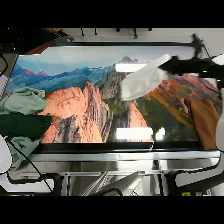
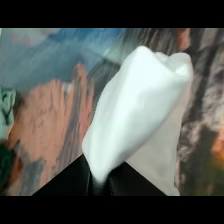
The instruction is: Fold the shirts.
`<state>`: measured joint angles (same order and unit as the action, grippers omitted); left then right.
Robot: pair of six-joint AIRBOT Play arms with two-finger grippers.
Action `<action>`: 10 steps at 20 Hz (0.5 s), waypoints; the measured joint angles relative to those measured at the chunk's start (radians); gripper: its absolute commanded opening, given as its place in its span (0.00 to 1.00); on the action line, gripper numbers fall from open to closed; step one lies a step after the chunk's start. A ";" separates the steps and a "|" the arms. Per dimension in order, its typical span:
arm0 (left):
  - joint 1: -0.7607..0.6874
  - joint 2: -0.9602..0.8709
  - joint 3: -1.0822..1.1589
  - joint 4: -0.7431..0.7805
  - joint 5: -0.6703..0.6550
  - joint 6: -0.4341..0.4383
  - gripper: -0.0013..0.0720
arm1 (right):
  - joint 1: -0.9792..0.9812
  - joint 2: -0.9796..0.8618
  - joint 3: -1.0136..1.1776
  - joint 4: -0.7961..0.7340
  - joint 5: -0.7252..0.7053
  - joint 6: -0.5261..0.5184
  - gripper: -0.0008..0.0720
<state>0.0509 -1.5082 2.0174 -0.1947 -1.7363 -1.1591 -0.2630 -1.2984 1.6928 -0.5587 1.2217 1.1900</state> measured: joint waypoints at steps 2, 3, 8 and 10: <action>0.000 0.000 0.000 0.000 0.000 0.000 0.06 | -0.111 0.039 0.018 0.000 -0.017 0.035 0.04; 0.000 0.000 0.000 0.000 0.000 -0.001 0.06 | -0.167 0.055 0.023 0.003 -0.018 0.055 0.04; 0.000 0.000 0.000 0.000 0.000 -0.003 0.06 | -0.434 0.094 0.034 -0.030 0.028 0.186 0.04; 0.000 0.000 0.000 0.000 0.000 -0.003 0.06 | -0.503 0.099 0.034 -0.094 0.090 0.247 0.04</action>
<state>0.0509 -1.5082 2.0174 -0.1947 -1.7367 -1.1622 -0.7662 -1.1995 1.7267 -0.6529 1.3113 1.4368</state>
